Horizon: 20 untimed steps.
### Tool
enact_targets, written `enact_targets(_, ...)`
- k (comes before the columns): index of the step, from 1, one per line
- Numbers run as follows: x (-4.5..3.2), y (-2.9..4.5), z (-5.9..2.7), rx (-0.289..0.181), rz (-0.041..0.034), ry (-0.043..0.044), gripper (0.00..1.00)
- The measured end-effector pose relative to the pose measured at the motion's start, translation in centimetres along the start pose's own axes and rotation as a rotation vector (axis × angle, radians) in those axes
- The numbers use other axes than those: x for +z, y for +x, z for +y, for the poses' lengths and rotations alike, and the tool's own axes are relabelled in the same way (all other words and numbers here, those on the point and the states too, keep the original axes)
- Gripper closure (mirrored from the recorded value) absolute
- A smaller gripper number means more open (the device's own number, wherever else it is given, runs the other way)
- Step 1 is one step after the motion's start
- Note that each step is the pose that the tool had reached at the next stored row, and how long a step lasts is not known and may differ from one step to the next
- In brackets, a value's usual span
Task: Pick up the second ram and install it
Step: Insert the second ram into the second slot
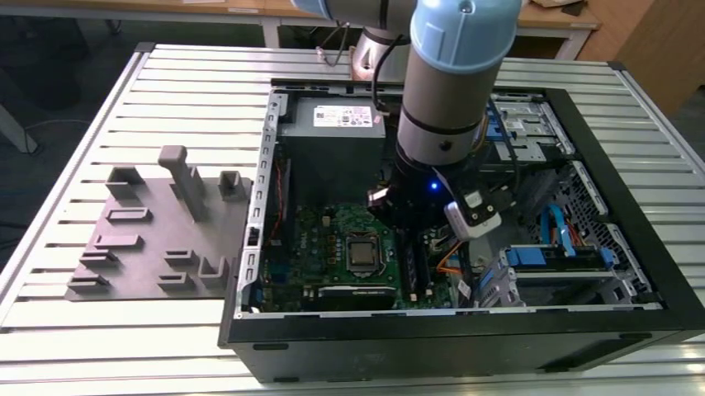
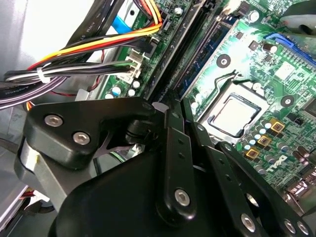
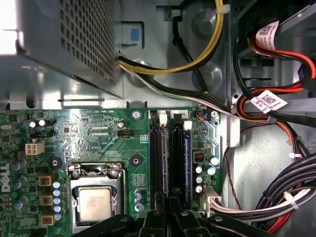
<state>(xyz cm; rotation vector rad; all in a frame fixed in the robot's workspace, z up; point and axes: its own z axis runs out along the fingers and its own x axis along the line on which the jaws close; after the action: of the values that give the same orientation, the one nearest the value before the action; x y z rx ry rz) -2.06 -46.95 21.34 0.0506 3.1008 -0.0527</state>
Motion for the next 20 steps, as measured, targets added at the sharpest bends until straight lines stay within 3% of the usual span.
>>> enact_targets(14,0.61,-0.07,0.05,0.0,0.0014,-0.0043,0.85)
enact_targets(15,0.54,-0.06,0.02,0.0,0.0019,-0.0024,0.79)
enact_targets(18,0.34,-0.06,0.01,0.0,0.002,-0.0023,0.79)
enact_targets(20,-0.49,-0.1,-0.01,0.0,0.0018,-0.0034,0.79)
